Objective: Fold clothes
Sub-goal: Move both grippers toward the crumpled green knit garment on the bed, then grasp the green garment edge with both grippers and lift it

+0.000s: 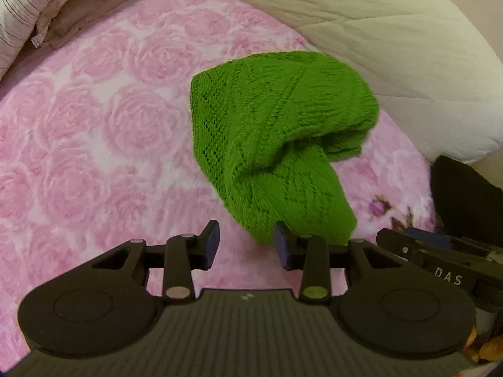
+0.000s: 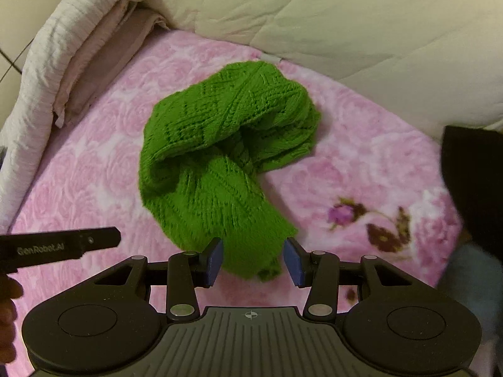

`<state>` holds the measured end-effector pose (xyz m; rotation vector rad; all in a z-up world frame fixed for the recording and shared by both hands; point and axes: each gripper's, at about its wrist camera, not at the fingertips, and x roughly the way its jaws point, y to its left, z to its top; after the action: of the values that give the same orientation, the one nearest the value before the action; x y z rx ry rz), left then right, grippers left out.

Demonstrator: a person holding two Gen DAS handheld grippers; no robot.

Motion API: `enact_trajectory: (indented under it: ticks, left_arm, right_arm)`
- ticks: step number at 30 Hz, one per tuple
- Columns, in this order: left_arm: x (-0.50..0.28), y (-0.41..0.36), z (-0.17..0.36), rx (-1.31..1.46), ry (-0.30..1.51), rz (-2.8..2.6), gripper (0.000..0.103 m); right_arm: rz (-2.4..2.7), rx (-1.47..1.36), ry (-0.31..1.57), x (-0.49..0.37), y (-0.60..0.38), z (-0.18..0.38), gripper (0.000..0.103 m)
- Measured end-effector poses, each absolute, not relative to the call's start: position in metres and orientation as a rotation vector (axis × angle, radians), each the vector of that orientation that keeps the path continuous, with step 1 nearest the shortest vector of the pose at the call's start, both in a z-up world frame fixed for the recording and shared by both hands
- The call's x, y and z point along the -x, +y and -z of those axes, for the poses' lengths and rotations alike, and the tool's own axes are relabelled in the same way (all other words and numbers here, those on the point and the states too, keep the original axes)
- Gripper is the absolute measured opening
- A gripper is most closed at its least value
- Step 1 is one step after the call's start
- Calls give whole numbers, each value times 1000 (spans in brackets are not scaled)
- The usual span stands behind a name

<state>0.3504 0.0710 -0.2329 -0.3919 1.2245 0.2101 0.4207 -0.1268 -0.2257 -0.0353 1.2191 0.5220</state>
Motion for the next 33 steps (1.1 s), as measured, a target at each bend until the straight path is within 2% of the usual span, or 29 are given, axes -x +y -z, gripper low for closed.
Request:
enact_trajectory:
  ticks: [10,19,21,22,23,24,28,29,30,31,32,33]
  left_arm:
    - [-383,82,276,383,1203,-188,34]
    - [-403,94,308,511,1163,-145,33]
    - [-401,94,307,503,1142,-132,25]
    - [-398,94,305,489,1133,-121,14]
    - [-395,93,302,474,1124,-110,8]
    - [-392,93,299,460,1117,-103,7]
    - [-377,98,284,445,1079,-106,4]
    - [-374,101,281,447,1069,-107,4]
    - [-371,103,280,455,1064,-111,4]
    - [-370,104,280,458,1060,-114,4]
    - [-368,104,281,460,1056,-117,4]
    - [-367,103,283,464,1052,-114,5]
  right_arm:
    - [-494,-62,1263,-470,-119,278,46]
    - [-526,-162,1279,-481,-112,314,46]
    - [-551,-178,1287,-481,-113,316,46]
    - [-573,-169,1294,-480,-113,316,46]
    - [-595,-154,1297,-480,-112,315,36]
    - [-617,-126,1293,-478,-110,313,27]
    - [-644,-56,1237,-473,-107,301,25]
    - [-643,-32,1208,-472,-107,299,27]
    - [-643,-5,1185,-471,-107,297,36]
    - [-647,29,1181,-470,-105,299,60]
    - [-653,50,1177,-469,-104,302,71]
    - [-664,46,1176,-469,-104,305,71]
